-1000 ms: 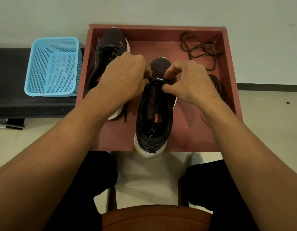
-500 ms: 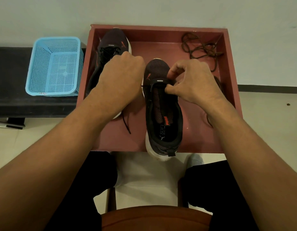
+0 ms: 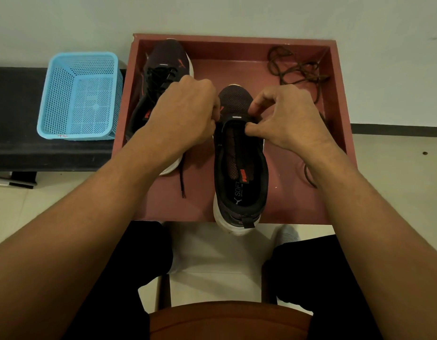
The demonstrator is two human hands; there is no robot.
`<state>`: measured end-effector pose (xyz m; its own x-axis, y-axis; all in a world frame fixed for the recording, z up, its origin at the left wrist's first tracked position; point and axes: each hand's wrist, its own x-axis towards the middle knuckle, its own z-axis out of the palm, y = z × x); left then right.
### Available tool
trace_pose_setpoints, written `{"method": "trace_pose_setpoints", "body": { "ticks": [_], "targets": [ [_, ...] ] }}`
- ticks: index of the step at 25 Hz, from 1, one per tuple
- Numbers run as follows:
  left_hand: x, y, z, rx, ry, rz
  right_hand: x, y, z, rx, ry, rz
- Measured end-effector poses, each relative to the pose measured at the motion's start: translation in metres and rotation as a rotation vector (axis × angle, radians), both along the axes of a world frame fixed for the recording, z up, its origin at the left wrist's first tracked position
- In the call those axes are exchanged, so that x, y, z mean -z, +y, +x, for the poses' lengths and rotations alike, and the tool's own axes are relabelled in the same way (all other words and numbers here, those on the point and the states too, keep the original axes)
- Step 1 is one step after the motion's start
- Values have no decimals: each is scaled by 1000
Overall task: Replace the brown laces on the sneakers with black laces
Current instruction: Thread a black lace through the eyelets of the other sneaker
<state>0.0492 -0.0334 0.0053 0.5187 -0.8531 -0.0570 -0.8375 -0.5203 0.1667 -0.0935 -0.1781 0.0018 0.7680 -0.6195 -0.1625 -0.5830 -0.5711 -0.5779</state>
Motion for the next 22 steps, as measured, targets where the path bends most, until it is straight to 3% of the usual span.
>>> {"method": "trace_pose_setpoints", "body": {
  "ticks": [4, 10, 22],
  "targets": [
    [8, 7, 10, -62, -138, 75, 0, -2, -1, -1, 17, -6],
    [-3, 2, -5, 29, 101, -38, -1, -4, -3, -16, 15, 4],
    [-5, 4, 3, 15, 249, -57, -5, -3, -7, 3, -13, 137]
  ]
}}
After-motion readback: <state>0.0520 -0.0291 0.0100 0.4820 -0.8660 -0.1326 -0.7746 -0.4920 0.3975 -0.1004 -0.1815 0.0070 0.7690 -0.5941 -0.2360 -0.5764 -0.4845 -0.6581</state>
